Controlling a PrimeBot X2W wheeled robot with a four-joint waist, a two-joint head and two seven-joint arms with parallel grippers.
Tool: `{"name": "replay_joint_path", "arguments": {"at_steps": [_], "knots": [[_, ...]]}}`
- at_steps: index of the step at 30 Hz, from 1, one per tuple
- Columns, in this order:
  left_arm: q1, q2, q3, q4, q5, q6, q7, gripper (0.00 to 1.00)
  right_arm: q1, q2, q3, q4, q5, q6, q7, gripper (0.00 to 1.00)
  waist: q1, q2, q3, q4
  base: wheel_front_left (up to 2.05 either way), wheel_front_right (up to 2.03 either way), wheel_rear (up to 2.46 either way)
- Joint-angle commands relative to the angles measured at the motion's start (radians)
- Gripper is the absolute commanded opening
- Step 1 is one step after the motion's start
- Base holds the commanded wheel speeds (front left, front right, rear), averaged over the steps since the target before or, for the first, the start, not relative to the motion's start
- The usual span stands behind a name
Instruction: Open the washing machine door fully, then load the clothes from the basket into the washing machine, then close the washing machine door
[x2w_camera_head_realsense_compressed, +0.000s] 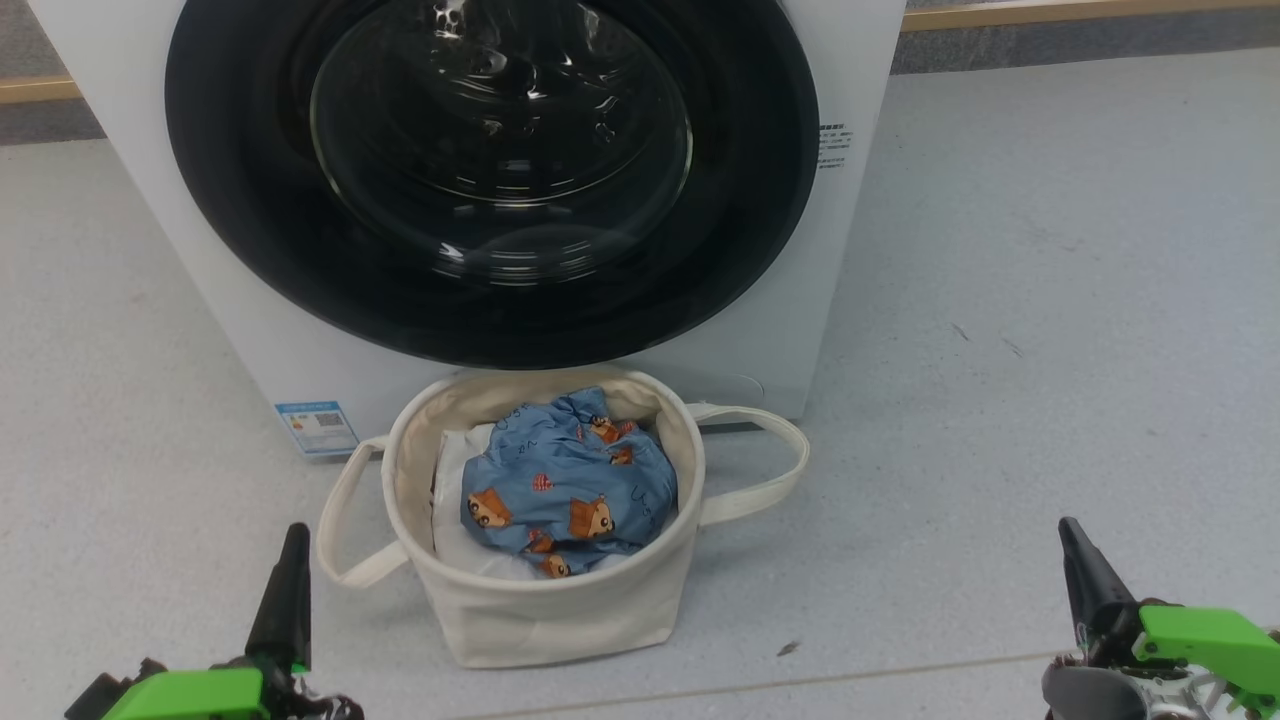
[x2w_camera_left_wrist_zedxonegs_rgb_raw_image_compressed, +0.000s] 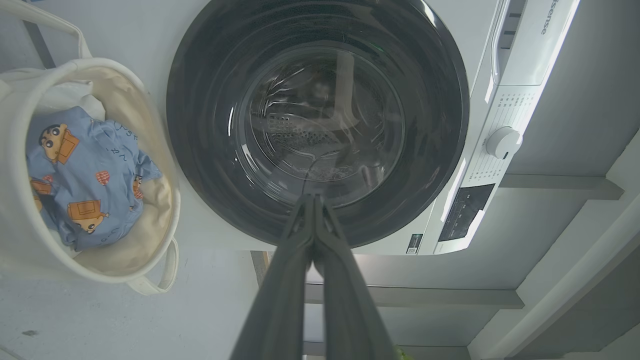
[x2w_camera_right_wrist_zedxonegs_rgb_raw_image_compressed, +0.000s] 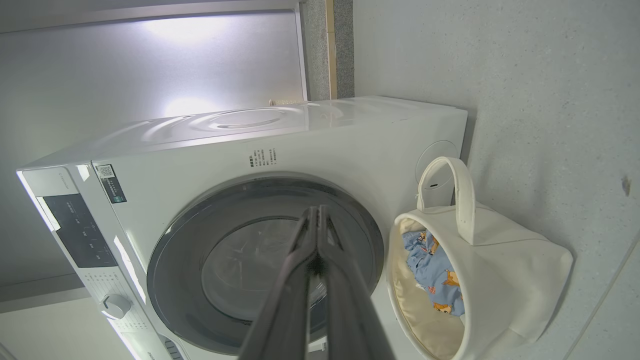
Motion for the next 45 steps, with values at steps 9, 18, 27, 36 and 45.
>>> {"name": "replay_joint_path", "arguments": {"at_steps": [9, 18, 27, 36, 45], "knots": [[-0.045, 0.007, 0.035, -0.025, 0.004, -0.007, 0.009, 0.0, -0.049, -0.005, 0.02, -0.031, -0.004, 0.0, 0.009, 0.0, 0.0, 0.0, 0.0, 0.0, 0.0, 0.0, 0.0], [-0.045, 0.006, 0.035, -0.025, 0.004, -0.007, 0.009, 0.0, -0.049, -0.005, 0.02, -0.031, -0.004, 0.0, 0.009, 0.0, 0.0, 0.0, 0.0, 0.0, 0.0, 0.0, 0.0], [-0.045, 0.006, 0.035, -0.025, 0.004, -0.007, 0.009, 0.0, -0.049, -0.005, 0.02, -0.031, -0.004, 0.0, 0.009, 0.0, 0.0, 0.0, 0.0, 0.0, 0.0, 0.0, 0.0], [-0.045, 0.006, 0.035, -0.025, 0.004, -0.007, 0.009, 0.0, -0.049, -0.005, 0.02, -0.031, -0.004, 0.0, 0.009, 0.0, 0.0, 0.0, 0.0, 0.0, 0.0, 0.0, 0.0], [-0.045, 0.006, 0.035, -0.025, 0.004, -0.007, 0.009, 0.0, -0.049, -0.005, 0.02, -0.031, -0.004, 0.0, 0.009, 0.0, 0.0, 0.0, 0.0, 0.0, 0.0, 0.0, 0.0]]}}
